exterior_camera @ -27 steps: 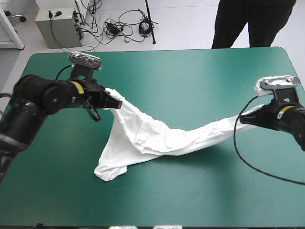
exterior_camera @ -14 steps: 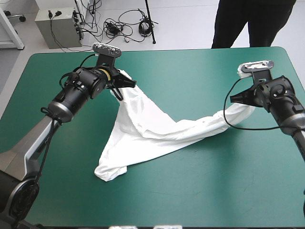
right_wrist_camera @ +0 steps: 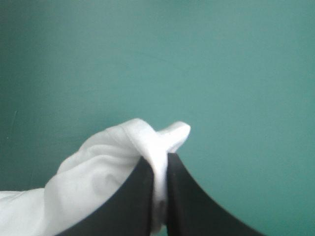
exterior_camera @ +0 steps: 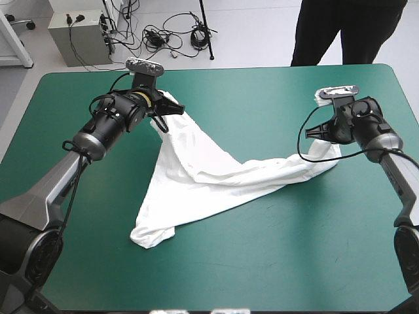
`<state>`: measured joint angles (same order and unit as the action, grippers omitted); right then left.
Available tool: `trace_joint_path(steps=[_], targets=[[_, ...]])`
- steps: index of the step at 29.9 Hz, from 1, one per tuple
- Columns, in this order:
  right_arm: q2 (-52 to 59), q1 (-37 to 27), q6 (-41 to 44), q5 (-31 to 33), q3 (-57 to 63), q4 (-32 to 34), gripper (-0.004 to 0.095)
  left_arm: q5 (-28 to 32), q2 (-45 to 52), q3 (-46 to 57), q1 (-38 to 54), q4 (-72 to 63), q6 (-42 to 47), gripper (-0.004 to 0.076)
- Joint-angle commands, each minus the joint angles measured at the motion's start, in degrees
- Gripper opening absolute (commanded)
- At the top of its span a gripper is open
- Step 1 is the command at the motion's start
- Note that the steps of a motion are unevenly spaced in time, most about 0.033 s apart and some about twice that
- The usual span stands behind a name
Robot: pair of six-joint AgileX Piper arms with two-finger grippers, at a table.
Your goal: Fold the cloth
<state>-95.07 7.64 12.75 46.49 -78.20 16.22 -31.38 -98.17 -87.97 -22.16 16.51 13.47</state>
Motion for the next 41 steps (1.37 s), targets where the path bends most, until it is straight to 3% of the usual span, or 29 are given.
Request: trace_joint_path(steps=[1,4,7,12,19,26,35,41], targets=[[2.1,-2.7,-2.9,-2.2,-2.0,-3.2,0.0270,1.4,3.0,-1.6,0.0,0.9,-0.3,0.0141],[2.3,-5.1,-3.1,-1.4,-3.3,-6.3,0.0541,-1.7,3.0,-1.7,0.0,0.9,-1.1,0.0349],[3.8,-6.6,-4.5,0.0,-5.8,-9.2,0.0702,-7.3,3.3,-2.5,0.0,0.9,-1.3,0.0506],[8.4,-6.5,-6.9,3.3,-9.3,-9.6,0.0692,-24.5,4.7,-8.7,-0.1,0.8,-3.0,0.0532],[17.2,-6.5,-9.8,8.7,-9.4,-11.0,0.0692,-42.6,10.1,-10.5,-2.0,-5.0,-8.4,0.0532],[24.5,-5.0,-9.8,11.9,-9.2,-9.7,0.0692,-42.4,18.9,-2.4,-7.0,-11.4,-6.3,0.0532],[31.3,2.7,-9.6,13.4,-1.3,-2.7,0.0675,-42.3,28.3,18.1,-7.6,-11.4,-0.3,0.0532],[33.8,3.4,-7.4,13.1,4.8,2.0,0.0675,-35.1,26.4,27.6,-7.4,-11.7,0.0,0.0532]])
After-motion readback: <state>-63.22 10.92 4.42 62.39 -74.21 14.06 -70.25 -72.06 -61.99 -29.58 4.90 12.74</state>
